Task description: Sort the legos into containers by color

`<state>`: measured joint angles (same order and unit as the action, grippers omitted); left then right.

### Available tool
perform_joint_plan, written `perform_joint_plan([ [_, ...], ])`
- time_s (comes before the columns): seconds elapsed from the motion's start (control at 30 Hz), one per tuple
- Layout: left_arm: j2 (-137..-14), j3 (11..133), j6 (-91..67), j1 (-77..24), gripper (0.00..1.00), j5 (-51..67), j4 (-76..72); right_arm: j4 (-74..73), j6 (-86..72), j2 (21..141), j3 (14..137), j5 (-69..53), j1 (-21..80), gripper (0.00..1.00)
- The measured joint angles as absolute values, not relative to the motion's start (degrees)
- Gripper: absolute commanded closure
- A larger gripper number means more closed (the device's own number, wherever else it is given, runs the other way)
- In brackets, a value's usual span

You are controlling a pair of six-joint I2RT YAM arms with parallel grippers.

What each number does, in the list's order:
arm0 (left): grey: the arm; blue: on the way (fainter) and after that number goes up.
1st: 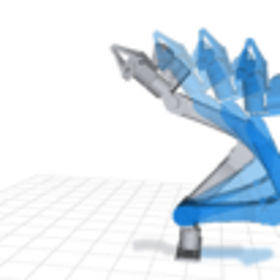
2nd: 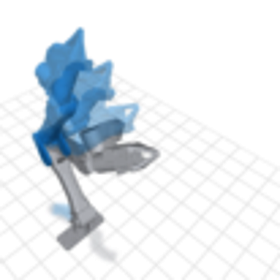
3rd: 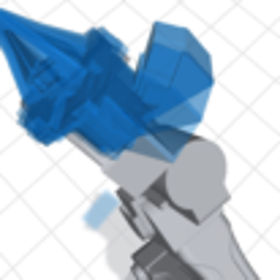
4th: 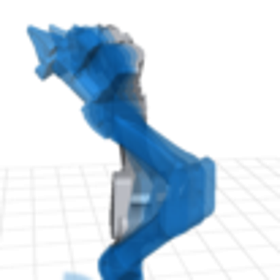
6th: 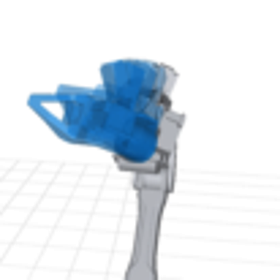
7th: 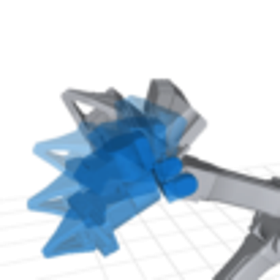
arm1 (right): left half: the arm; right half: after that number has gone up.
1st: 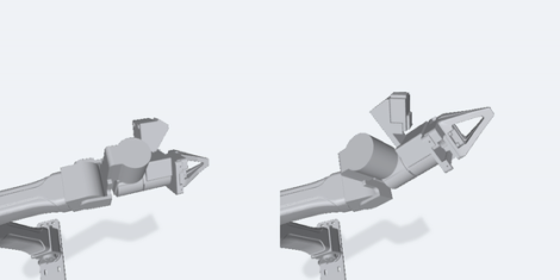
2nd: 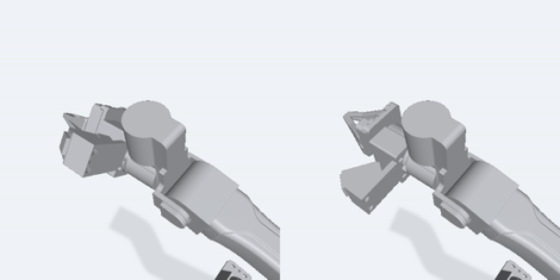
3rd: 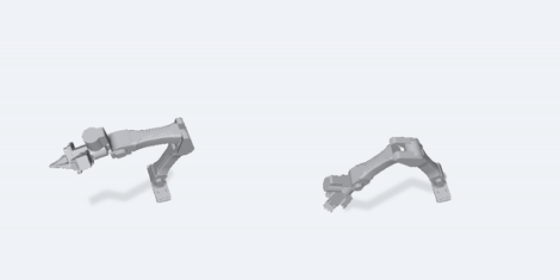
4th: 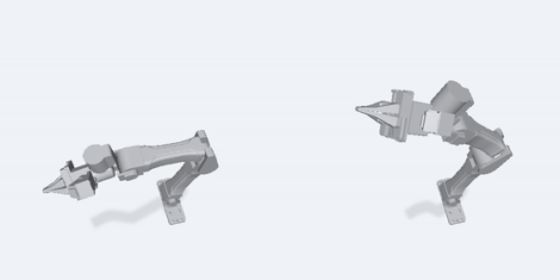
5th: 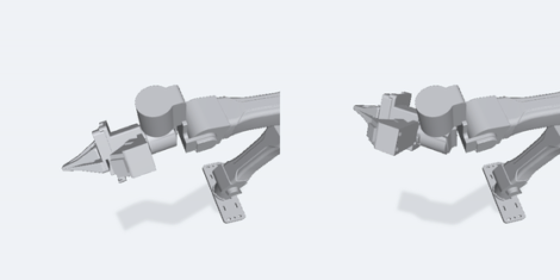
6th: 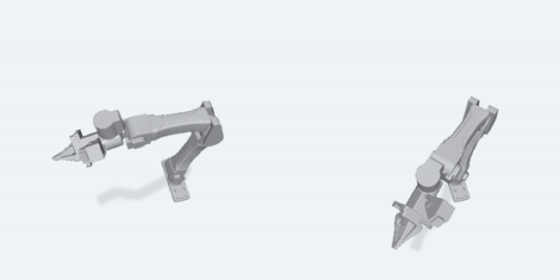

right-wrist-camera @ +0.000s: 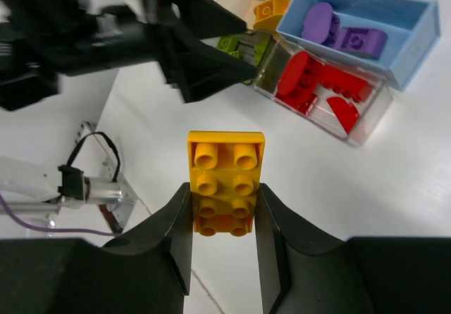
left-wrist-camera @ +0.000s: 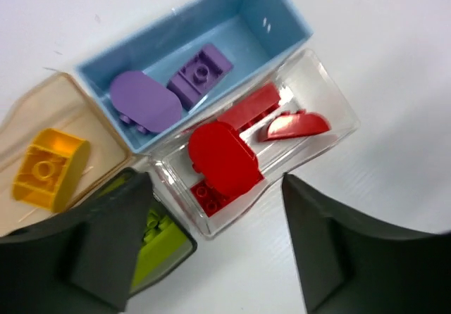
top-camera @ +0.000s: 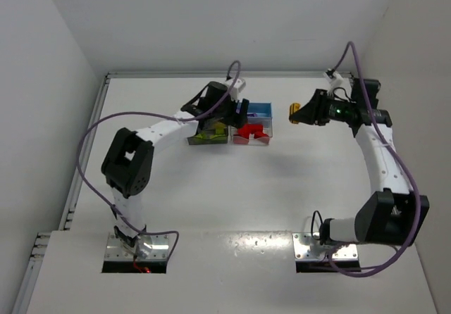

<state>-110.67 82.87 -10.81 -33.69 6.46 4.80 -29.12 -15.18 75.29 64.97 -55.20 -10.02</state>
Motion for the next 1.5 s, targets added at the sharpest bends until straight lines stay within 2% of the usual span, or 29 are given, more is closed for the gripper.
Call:
perform_joint_plan([
  [0.07,-106.83,82.24,-13.61,-33.17,0.01,5.48,4.73,-29.32,-14.13,78.46,67.94,-52.42,-6.28,1.00],
  [0.1,-104.97,82.32,-14.92,-32.73,0.00,4.47,4.64,-29.61,-13.87,80.18,69.84,-51.00,-4.21,1.00],
  [0.37,-92.20,85.14,-18.46,-20.03,0.00,1.50,9.30,-27.42,-13.08,103.26,91.57,-40.95,13.08,1.00],
  [0.53,-86.65,78.87,-17.54,-11.03,0.00,1.04,12.84,-27.79,-13.91,119.66,106.96,-37.04,19.05,1.00],
  [0.7,-82.06,72.60,-16.51,-7.81,0.00,1.10,16.25,-28.56,-15.03,132.40,117.21,-34.39,22.52,1.00],
  [0.9,-78.91,70.78,-15.35,-4.25,0.00,1.78,18.04,-29.45,-15.64,139.63,121.25,-31.18,24.34,1.00],
  [1.23,-78.08,69.63,-15.14,-3.22,0.00,2.39,18.06,-29.65,-15.92,142.08,124.57,-24.64,24.88,0.99],
  [1.27,-78.06,69.43,-15.16,-3.22,0.00,2.52,18.13,-29.63,-15.97,142.08,124.75,-23.92,24.88,0.95],
  [1.3,-78.08,69.25,-15.29,-3.22,0.00,2.63,18.13,-29.61,-16.01,142.08,124.79,-23.42,24.88,0.78],
  [1.37,-78.11,69.04,-15.42,-3.22,0.00,3.07,18.31,-29.65,-16.08,142.08,124.86,-22.44,24.88,0.60],
  [1.4,-78.11,69.04,-15.51,-3.22,0.00,3.20,18.41,-29.69,-16.16,142.08,124.86,-22.22,24.88,0.43],
  [1.47,-78.24,69.04,-15.55,-3.22,0.00,3.66,18.39,-29.47,-16.36,142.08,124.99,-21.93,24.91,0.28],
  [1.5,-78.35,69.04,-15.55,-3.22,0.00,3.77,18.41,-29.32,-16.34,142.04,124.99,-21.96,24.91,0.17],
])
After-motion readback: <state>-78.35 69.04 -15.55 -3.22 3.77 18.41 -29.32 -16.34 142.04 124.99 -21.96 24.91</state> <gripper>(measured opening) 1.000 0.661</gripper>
